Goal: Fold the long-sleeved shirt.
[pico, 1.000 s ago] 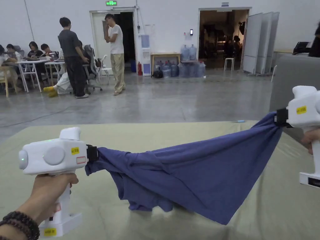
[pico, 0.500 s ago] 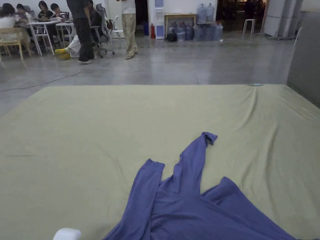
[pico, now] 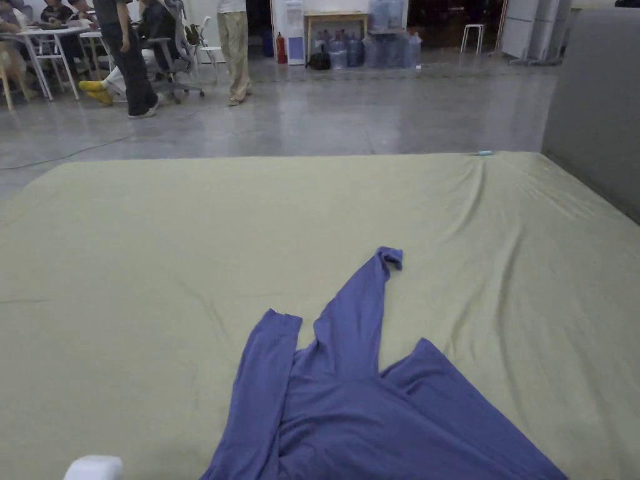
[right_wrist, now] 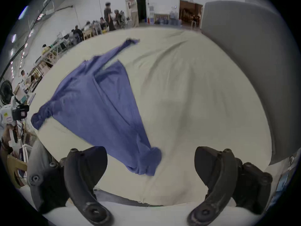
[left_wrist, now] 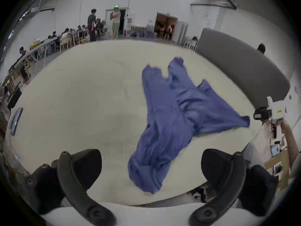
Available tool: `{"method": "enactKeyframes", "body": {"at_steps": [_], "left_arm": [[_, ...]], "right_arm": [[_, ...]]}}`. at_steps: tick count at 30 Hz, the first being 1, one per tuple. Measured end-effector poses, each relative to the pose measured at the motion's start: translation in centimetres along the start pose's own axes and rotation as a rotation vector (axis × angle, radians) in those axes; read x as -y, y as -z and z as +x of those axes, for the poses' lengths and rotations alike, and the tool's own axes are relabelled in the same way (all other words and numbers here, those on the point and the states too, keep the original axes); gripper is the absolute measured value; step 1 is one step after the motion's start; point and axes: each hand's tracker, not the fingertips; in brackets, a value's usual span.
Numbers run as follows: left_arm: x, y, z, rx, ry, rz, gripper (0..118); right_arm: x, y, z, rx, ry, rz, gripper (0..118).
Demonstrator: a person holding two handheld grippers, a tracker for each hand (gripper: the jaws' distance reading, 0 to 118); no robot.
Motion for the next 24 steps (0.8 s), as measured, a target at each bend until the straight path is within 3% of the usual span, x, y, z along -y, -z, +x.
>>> {"method": "enactKeyframes", "body": {"at_steps": [2, 3, 4, 5, 6, 13, 18, 19, 20, 21, 22, 23, 24], "left_arm": [[-1.3, -1.6, 0.8, 0.027, -0.007, 0.029, 116], [-1.8, -1.9, 0.9, 0.018, -0.012, 0.024, 104], [-1.8, -2.1, 1.1, 0.011, -0.021, 0.033, 75], [-1.7, -2.1, 1.2, 0.024, -0.020, 0.044, 31], [-1.7, -2.1, 1.4, 0.030, -0.012, 0.053, 0], [-2.7, -0.1, 2.5, 0.032, 0.008, 0.018, 0], [-7.6, 3.6, 2.7, 0.041, 0.008, 0.047, 0], [-9.3, 4.9, 2.6, 0.034, 0.002, 0.058, 9], [-11.0, 6.4, 2.4, 0.028, 0.001, 0.056, 37], [-12.5, 8.2, 2.1, 0.010, -0.010, 0.051, 84], [-14.2, 10.3, 1.9, -0.001, -0.015, 0.038, 107], [-15.8, 12.3, 1.7, -0.013, -0.020, 0.037, 114], [-17.1, 14.2, 1.4, -0.027, -0.028, 0.044, 114]], "right_arm": [[-0.6, -1.5, 0.0, -0.009, 0.018, 0.029, 107], [-0.8, -1.8, 0.0, -0.006, 0.029, 0.028, 93], [-0.8, -2.3, -0.1, -0.009, 0.039, 0.027, 66], [-0.7, -2.5, -0.2, -0.020, 0.041, 0.034, 29], [-0.6, -2.5, -0.4, -0.023, 0.037, 0.038, 0], [0.2, -0.9, -0.8, -0.040, 0.030, 0.006, 0], [-0.6, -0.1, -0.9, -0.041, 0.022, 0.000, 0], [-0.7, 0.1, -0.8, -0.043, 0.021, 0.000, 0], [-0.9, 0.2, -1.0, -0.046, 0.023, 0.001, 0], [-1.1, 0.5, -0.9, -0.051, 0.027, 0.000, 0], [-1.2, 0.7, -0.9, -0.056, 0.031, -0.003, 0], [-1.3, 1.0, -0.9, -0.057, 0.031, -0.005, 0], [-1.3, 1.2, -1.0, -0.057, 0.031, -0.008, 0]]}}
